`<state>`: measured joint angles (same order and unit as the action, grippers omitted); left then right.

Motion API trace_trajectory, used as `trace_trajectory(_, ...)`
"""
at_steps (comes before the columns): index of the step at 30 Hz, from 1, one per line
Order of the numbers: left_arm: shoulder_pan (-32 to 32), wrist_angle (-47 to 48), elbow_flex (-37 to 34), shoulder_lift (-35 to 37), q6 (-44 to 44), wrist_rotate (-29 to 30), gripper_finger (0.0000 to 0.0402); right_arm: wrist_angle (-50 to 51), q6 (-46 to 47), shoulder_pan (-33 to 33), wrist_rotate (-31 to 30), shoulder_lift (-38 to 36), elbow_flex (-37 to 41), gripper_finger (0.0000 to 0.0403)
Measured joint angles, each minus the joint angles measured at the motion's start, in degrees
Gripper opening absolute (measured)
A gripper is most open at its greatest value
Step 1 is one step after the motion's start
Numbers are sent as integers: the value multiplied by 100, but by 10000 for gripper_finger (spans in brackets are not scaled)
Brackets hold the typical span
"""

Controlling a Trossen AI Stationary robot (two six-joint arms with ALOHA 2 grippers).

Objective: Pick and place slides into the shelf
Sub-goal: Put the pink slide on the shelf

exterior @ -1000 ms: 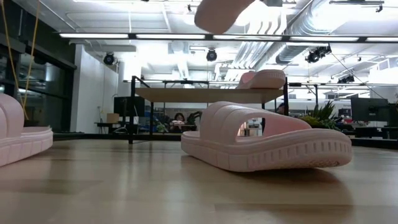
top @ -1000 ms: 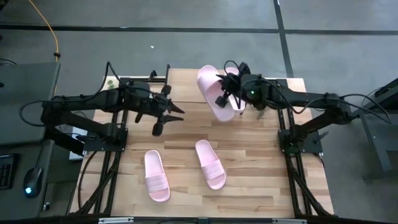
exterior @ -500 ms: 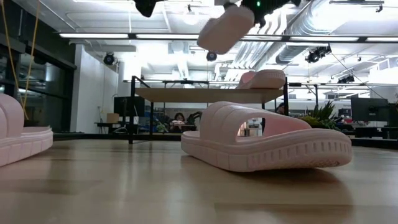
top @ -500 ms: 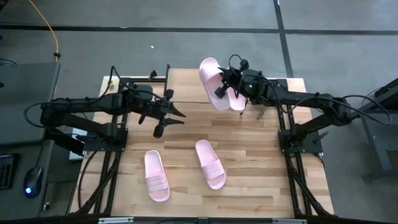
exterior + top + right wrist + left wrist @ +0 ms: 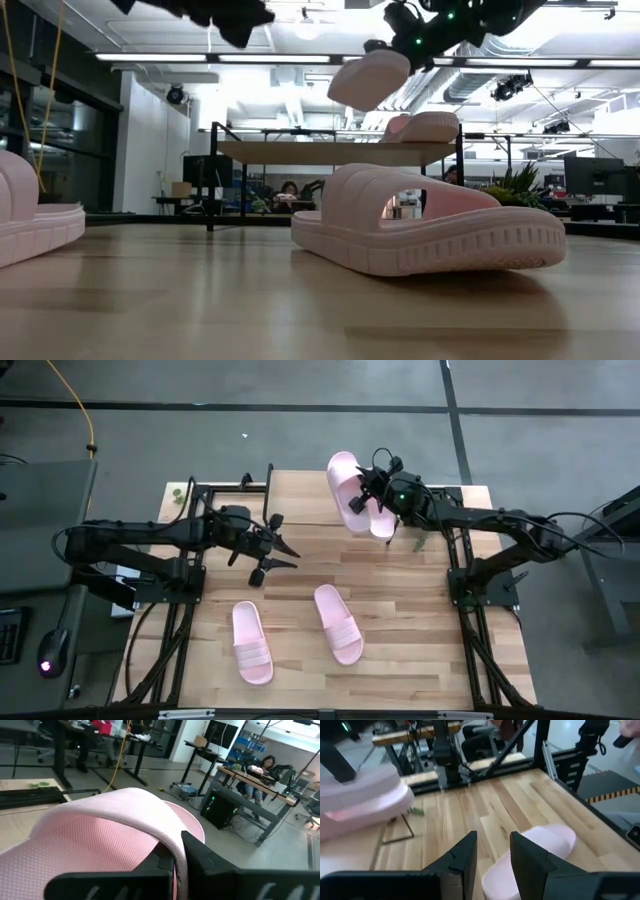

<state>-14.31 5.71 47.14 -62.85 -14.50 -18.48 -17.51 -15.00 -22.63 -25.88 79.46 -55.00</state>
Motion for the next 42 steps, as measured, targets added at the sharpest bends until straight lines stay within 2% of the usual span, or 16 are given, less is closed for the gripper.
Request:
trace_trajectory(6, -35, -254, -376, -2, 148, -24, 101, -413, -7, 0, 107, 427, 7, 0)
trace_trajectory(10, -37, -271, -462, -2, 184, -6, 101, -493, -42, -1, -79, 603, 7, 0)
trace_trajectory(24, -35, -248, -464, 0, 293, -27, 101, -420, -157, -3, -357, 857, 4, 0)
trace_trajectory(34, -35, -227, -464, 0, 291, -2, 101, -368, -367, -25, -892, 1039, 4, 0)
trace_trajectory(42, -33, -226, -462, 0, 295, 0, 101, -74, -371, -21, -1057, 1031, 3, 0)
